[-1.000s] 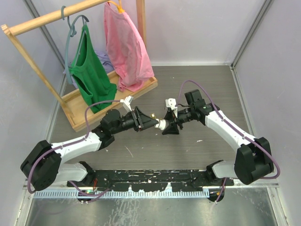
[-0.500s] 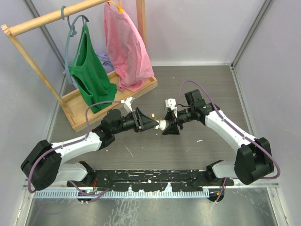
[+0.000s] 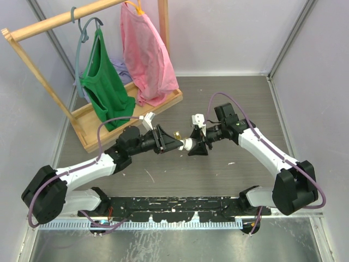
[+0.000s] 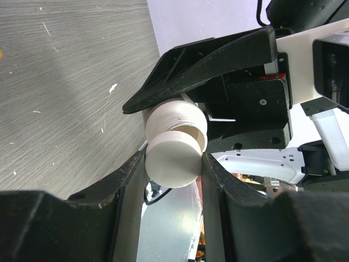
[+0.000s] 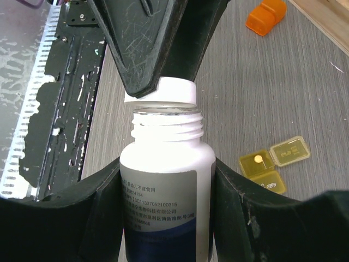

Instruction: Sort the pills into containers

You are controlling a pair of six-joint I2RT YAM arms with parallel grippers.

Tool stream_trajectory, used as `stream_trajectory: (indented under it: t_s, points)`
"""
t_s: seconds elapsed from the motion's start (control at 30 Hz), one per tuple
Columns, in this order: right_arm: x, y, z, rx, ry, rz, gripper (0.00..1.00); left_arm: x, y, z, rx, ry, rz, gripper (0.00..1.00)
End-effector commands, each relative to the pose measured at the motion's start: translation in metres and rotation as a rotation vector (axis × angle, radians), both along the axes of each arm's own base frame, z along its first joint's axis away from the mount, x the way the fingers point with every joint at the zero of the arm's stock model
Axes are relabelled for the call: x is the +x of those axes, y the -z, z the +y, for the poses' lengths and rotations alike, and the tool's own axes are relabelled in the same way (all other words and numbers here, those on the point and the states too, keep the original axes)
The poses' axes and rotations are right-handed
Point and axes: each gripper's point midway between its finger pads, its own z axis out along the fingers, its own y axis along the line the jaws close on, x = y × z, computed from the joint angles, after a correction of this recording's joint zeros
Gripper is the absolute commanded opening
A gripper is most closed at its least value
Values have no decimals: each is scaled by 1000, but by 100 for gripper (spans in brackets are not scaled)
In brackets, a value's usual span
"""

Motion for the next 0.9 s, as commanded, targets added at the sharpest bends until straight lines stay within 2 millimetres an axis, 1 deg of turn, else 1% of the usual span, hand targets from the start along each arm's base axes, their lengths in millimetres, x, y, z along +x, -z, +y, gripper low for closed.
stream_trajectory:
  t_s: [0.0, 0.13, 0.5, 0.73, 0.87]
  points:
    - [-2, -24, 8, 57, -38, -58, 1, 0, -37, -7, -78, 26, -82, 22]
    - [-4, -22, 11, 56, -47, -56, 1, 0, -39, -8, -97, 32, -84, 22]
    - [-3, -19, 11, 41, -40, -55, 1, -1, -36, -13, -91, 60, -67, 22]
    - [0, -16, 11, 23, -29, -60, 1, -3, -28, -14, -63, 76, -48, 21]
    - [3, -13, 12, 3, -16, -62, 1, -4, -28, -13, -54, 76, -46, 21]
